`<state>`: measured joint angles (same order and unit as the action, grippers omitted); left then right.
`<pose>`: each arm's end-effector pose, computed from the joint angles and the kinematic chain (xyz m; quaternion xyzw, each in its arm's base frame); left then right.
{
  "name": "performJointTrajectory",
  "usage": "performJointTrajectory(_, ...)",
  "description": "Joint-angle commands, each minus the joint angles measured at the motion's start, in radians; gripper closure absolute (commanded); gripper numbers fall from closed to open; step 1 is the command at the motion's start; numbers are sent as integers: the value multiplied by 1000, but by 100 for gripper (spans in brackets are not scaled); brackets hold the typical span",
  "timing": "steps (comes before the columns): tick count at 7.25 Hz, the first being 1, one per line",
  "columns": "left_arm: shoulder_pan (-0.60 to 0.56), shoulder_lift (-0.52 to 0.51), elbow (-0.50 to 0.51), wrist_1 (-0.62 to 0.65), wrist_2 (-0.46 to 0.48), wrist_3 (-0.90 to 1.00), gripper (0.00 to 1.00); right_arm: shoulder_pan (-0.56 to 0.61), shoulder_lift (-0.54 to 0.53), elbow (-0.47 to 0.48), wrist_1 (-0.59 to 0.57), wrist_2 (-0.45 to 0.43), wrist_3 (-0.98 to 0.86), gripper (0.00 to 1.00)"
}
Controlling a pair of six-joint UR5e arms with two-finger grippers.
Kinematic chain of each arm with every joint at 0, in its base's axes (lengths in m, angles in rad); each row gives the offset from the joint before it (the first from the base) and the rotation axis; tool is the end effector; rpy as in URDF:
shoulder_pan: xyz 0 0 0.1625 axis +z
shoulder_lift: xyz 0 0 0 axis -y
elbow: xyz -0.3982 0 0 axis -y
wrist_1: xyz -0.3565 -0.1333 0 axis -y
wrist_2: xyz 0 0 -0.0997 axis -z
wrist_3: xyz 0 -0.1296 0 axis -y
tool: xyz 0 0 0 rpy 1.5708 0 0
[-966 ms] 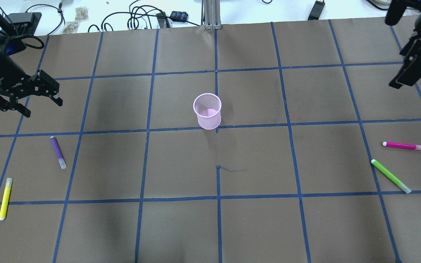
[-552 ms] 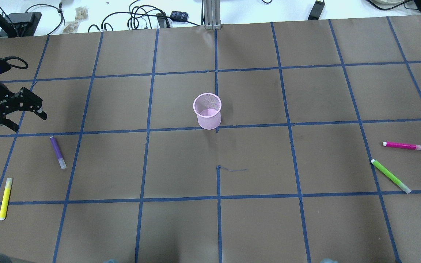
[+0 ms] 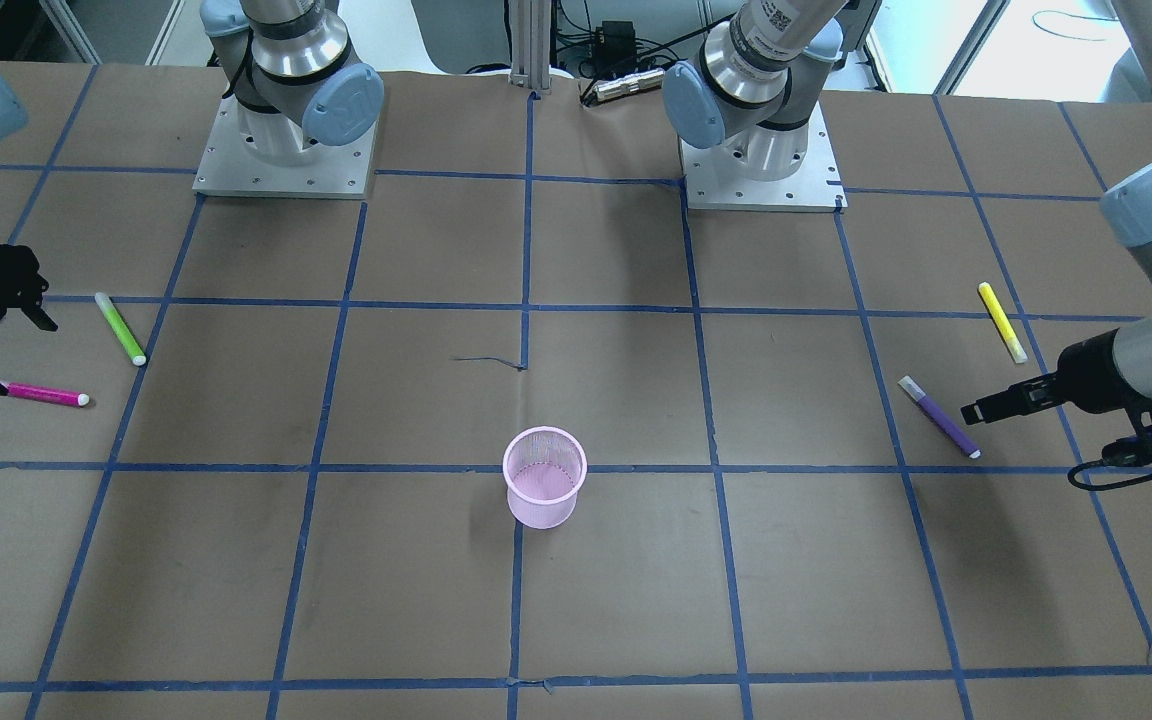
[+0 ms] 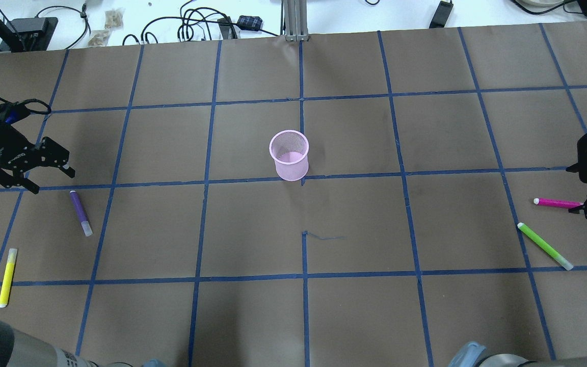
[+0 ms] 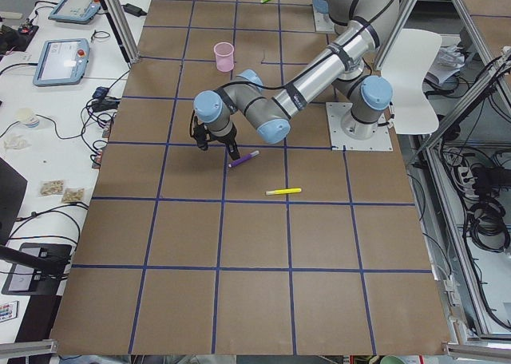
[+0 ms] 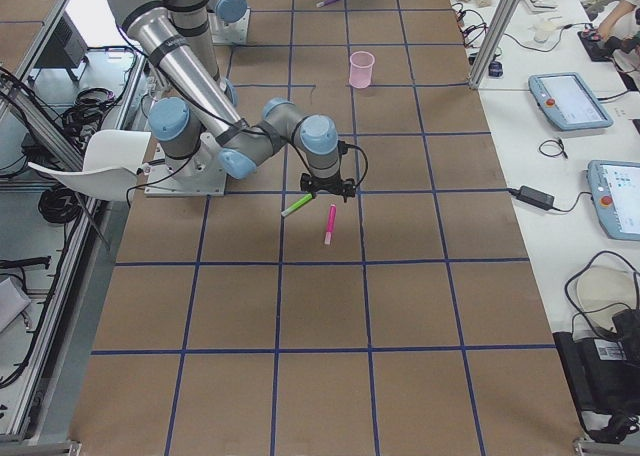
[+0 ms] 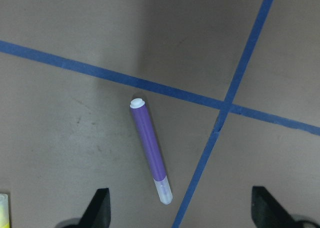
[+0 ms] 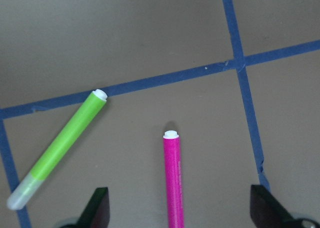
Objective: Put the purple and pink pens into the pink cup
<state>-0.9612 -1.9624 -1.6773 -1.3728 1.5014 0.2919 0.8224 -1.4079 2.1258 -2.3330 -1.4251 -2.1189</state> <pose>0.1823 -0.5096 0.2072 0.1614 -0.9749 -0.1195 0.0960 -0.1868 -0.4247 0.1972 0.6323 -0.7710 0.0751 0.0119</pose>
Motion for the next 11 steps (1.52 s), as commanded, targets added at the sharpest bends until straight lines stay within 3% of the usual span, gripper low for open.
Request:
performJointTrajectory(1,19,-70,2,1,-1,-33,0,-5,90,17,-98,52,-53,0)
performJointTrajectory(2,19,-94,10,1,0,-40,0,-5,96,16,-100,52,-53,0)
performJointTrajectory(3,19,-111,14,1,2,-89,0,-5,98,17,-101,52,-53,7)
performJointTrajectory(6,19,-154,16,62,5,-140,0,-5,124,17,-105,52,-53,15)
performJointTrajectory(7,19,-165,16,70,3,-157,2,-5,130,19,-105,51,-53,15)
performJointTrajectory(8,19,-167,16,70,3,-160,15,-5,130,19,-106,51,-53,19)
performJointTrajectory(9,19,-167,14,70,3,-165,24,-5,130,17,-108,51,-55,37)
performJointTrajectory(10,19,-167,14,70,3,-166,25,-5,130,19,-106,51,-53,53)
performJointTrajectory(11,19,-165,16,70,3,-171,42,-5,130,19,-106,49,-55,75)
